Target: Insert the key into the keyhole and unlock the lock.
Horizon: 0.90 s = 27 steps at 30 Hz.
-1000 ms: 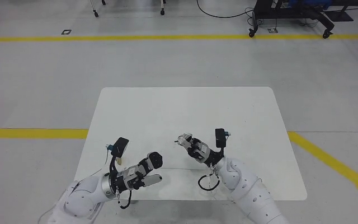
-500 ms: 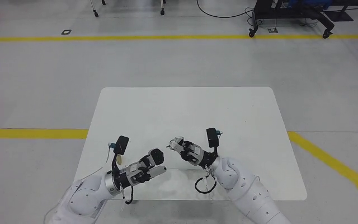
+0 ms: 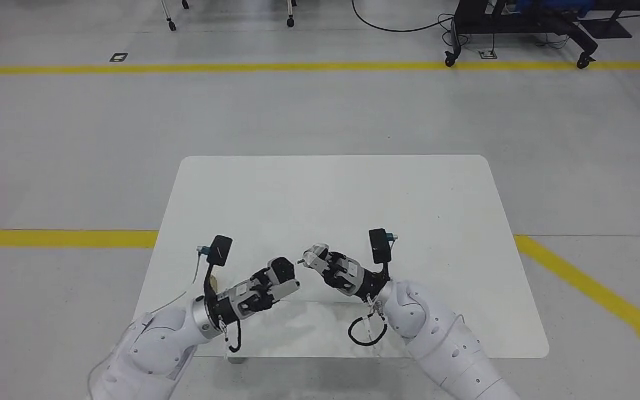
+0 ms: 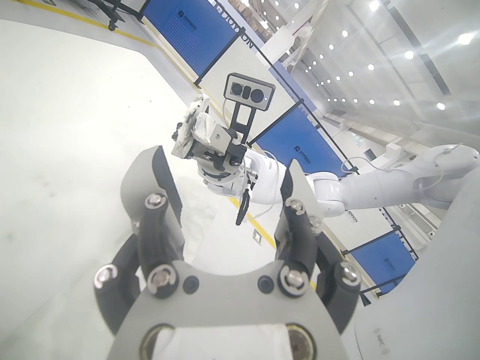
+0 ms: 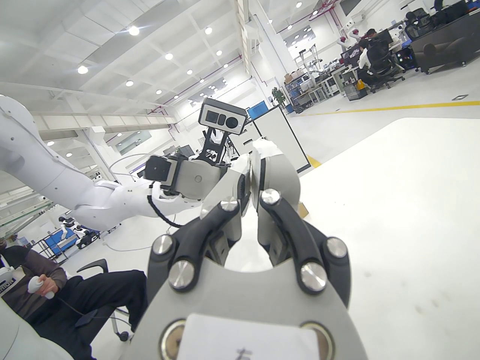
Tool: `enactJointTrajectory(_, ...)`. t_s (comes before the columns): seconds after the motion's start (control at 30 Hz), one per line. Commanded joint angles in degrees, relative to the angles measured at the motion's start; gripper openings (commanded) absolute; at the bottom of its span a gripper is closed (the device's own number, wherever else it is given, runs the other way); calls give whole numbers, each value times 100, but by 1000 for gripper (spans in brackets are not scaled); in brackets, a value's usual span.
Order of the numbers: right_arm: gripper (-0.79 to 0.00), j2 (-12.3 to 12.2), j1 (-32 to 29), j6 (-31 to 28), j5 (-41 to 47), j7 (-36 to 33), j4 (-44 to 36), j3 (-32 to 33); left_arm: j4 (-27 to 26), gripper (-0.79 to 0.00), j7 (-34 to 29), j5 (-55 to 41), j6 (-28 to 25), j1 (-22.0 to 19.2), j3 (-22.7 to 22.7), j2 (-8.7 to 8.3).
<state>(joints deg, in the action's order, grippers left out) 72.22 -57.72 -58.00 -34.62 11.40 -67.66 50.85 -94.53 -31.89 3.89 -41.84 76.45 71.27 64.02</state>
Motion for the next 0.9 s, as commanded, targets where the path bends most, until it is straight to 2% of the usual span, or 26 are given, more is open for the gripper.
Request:
enactJointTrajectory(0.0,-785,0,0,0,0,0,0,0,47,-397,42,12,-6,-64,-57,11)
enactJointTrajectory(0.33,-785,0,0,0,0,0,0,0,286,-428,235,123,47,-277,-264,57)
enactJointTrajectory(0.63,-785,3,-67,140,37,-56,-124,31,428,-434,300,55,22,-259,-221,47)
enactJointTrajectory(0.87,-785,-4,-154,0,139,-257,-260,115,451,-428,317,-1,-1,-232,-192,37)
